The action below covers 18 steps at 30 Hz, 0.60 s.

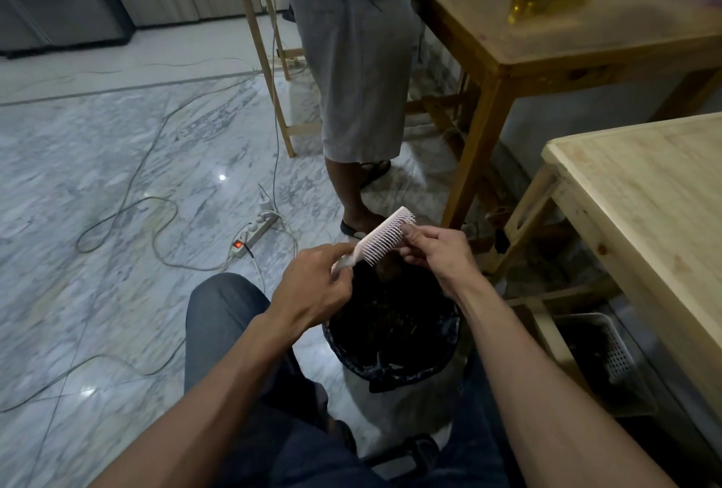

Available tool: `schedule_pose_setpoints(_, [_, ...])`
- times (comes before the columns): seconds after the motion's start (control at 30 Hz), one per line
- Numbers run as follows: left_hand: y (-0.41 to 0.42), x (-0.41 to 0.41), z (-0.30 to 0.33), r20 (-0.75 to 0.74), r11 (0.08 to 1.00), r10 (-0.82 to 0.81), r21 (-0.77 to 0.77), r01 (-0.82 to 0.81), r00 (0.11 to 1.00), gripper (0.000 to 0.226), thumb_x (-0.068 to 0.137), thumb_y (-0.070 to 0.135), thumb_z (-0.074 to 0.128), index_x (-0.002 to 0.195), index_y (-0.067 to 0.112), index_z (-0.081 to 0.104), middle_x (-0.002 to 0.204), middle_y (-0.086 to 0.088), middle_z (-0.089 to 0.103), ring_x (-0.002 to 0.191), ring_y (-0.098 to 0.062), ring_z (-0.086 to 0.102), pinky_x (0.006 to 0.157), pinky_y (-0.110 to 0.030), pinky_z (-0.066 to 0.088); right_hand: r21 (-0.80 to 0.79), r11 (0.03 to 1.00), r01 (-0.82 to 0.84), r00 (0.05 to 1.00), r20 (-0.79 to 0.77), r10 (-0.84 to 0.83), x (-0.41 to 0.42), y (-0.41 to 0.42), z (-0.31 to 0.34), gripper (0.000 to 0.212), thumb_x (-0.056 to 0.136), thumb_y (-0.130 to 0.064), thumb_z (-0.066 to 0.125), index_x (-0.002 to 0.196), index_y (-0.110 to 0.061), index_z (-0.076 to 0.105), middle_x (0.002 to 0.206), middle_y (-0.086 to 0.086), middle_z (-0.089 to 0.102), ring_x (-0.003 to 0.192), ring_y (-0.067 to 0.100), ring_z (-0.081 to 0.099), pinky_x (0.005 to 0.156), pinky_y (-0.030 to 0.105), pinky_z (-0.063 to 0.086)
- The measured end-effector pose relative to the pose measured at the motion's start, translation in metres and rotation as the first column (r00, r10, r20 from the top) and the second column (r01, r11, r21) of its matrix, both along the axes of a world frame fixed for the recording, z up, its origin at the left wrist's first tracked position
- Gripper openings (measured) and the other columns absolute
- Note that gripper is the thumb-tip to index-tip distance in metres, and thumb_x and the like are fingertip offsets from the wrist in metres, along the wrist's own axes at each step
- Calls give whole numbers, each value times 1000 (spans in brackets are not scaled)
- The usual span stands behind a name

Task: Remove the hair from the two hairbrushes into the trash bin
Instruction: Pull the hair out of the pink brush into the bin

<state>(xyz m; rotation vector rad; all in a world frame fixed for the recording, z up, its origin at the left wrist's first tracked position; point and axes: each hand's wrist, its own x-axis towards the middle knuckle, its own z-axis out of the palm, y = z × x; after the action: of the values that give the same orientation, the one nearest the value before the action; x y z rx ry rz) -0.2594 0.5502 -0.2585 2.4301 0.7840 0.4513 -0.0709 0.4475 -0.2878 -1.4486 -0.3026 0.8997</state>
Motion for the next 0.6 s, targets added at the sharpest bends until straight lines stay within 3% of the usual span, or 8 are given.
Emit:
schedule_pose_setpoints(0.1, [6,-2,1,-33,998,-11,64,13,999,38,86,26,52,117,27,74,83,1,70,70,-23,61,61,-42,51,-136,990,27,994,108,-13,-1,0,-4,19,95,-11,71,77,-11,76,58,-2,68,51,7,53,49,15,46])
schedule_pose_setpoints(0.23, [6,-1,5,-127,972,72,232,-41,989,40,86,29,48,119,28,71,86,0,65,73,-29,62,60,-39,51,-375,922,98,935,352,43,1,5,-11,23,88,-24,77,65,-22,77,60,-5,75,56,6,64,65,28,58])
schedule_pose_setpoints(0.33, [7,-1,6,-70,957,159,256,-137,985,34,89,25,49,118,23,68,84,-3,61,69,-31,60,58,-41,52,-465,873,147,930,366,38,1,2,-13,26,87,-26,77,62,-18,79,61,-6,76,68,11,72,76,32,62])
schedule_pose_setpoints(0.43, [7,1,8,-6,939,227,266,-218,974,35,90,22,49,121,21,65,90,-5,61,69,-32,59,58,-43,52,-520,836,177,934,357,25,-1,-5,-16,25,88,-23,75,67,-13,81,63,-3,76,69,12,72,76,30,60])
schedule_pose_setpoints(0.53, [5,4,7,29,937,237,255,-237,971,34,91,19,53,123,19,64,94,-6,62,74,-32,60,60,-43,52,-527,844,99,956,286,67,-5,-7,-22,24,92,-20,73,71,-13,81,63,-1,75,61,9,68,74,31,61])
schedule_pose_setpoints(0.6, [3,6,6,31,949,223,220,-224,974,33,92,19,54,123,20,65,94,-5,61,76,-31,59,62,-44,52,-538,843,32,967,230,110,-6,-6,-21,21,96,-12,68,79,-12,80,76,3,78,69,11,70,83,39,64])
